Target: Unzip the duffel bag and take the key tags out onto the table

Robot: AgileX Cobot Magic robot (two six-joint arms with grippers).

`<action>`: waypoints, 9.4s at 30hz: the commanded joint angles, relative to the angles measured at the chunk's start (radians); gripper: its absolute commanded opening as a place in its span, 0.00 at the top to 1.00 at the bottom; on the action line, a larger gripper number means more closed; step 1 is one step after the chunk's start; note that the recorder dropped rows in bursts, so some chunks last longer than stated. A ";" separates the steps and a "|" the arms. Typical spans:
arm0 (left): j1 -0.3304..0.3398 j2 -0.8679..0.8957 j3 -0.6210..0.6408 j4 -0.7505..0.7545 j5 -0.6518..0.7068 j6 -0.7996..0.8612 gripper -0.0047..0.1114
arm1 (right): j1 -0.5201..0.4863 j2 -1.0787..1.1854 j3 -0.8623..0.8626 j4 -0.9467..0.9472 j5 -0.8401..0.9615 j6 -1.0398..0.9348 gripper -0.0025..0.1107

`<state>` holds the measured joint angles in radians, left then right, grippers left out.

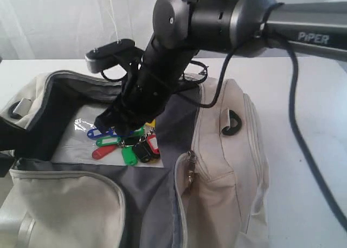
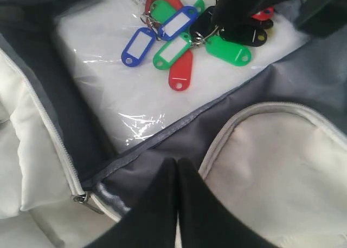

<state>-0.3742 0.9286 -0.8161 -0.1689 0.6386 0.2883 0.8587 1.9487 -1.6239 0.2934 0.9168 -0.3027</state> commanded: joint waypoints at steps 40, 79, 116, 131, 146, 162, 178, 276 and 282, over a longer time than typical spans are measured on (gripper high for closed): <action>0.003 -0.009 0.005 -0.039 0.010 0.004 0.96 | 0.078 0.066 -0.132 -0.354 0.102 0.098 0.98; 0.003 -0.009 0.028 -0.039 -0.024 0.026 0.96 | -0.303 -0.441 0.046 -0.636 0.176 0.220 0.98; 0.003 -0.009 0.028 -0.054 -0.024 0.026 0.96 | -0.482 -0.331 0.553 -0.399 -0.175 0.326 0.44; 0.003 -0.009 0.028 -0.054 -0.024 0.026 0.96 | -0.482 -0.969 0.694 -0.354 -0.103 0.318 0.98; 0.003 -0.009 0.028 -0.059 0.023 0.090 0.96 | -0.482 -1.228 0.897 -0.352 -0.199 0.326 0.98; 0.001 -0.038 0.028 -0.052 0.035 0.094 0.96 | -0.482 -1.228 0.897 -0.349 -0.202 0.326 0.98; 0.161 -0.438 0.595 -0.054 -0.615 0.094 0.96 | -0.482 -1.228 0.897 -0.349 -0.208 0.326 0.98; 0.374 -0.929 0.816 0.059 -0.426 -0.158 0.96 | -0.480 -1.284 0.897 -0.349 -0.223 0.324 0.98; 0.374 -0.929 0.816 0.059 -0.425 -0.160 0.96 | -0.482 -1.421 0.945 -0.349 -0.255 0.324 0.98</action>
<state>-0.0016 0.0045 -0.0035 -0.1064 0.2202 0.1404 0.3829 0.5861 -0.7117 -0.0579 0.6891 0.0226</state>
